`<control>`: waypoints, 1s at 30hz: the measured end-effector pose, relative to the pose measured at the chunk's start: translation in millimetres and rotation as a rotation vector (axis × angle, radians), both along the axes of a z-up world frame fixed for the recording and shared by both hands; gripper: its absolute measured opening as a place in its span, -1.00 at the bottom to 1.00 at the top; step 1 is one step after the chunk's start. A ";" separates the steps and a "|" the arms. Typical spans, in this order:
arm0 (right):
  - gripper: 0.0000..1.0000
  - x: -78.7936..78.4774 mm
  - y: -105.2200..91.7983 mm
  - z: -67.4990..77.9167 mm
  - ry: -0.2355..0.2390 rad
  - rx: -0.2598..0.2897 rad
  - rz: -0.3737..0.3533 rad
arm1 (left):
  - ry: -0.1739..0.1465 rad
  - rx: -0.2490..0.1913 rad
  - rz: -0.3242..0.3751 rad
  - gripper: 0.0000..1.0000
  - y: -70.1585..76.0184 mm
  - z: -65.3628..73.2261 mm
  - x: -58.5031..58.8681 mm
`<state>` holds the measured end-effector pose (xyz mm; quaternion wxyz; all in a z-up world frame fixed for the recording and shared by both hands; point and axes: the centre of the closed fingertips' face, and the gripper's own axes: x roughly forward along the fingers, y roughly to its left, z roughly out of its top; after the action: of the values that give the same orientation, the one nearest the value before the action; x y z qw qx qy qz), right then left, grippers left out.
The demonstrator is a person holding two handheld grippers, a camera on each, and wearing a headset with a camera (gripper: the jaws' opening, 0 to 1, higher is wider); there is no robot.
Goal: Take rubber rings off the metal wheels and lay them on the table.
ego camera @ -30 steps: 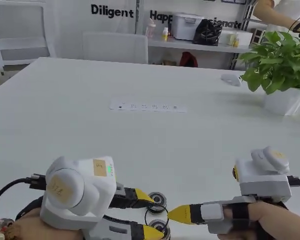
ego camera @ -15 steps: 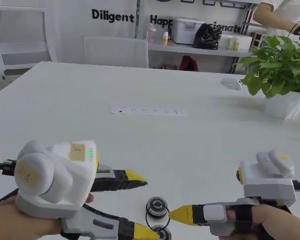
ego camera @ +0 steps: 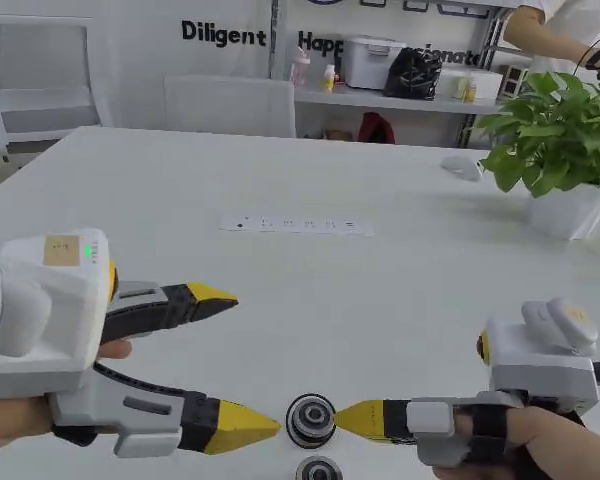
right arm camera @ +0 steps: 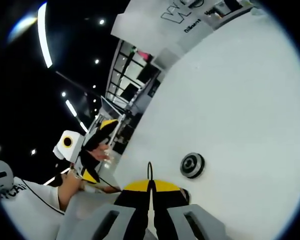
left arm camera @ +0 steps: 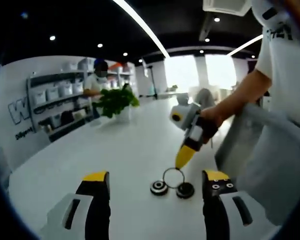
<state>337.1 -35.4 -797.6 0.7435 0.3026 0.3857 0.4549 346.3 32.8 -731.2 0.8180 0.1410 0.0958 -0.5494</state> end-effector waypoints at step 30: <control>-1.00 0.8 32.8 34.5 -0.048 0.103 0.012 | 0.142 -0.011 0.124 0.70 54.0 -21.9 -42.1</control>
<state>337.9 -2.6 -763.1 0.7332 0.3271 0.3457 0.4857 304.2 86.7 -753.1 0.8423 0.0911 0.1592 -0.5068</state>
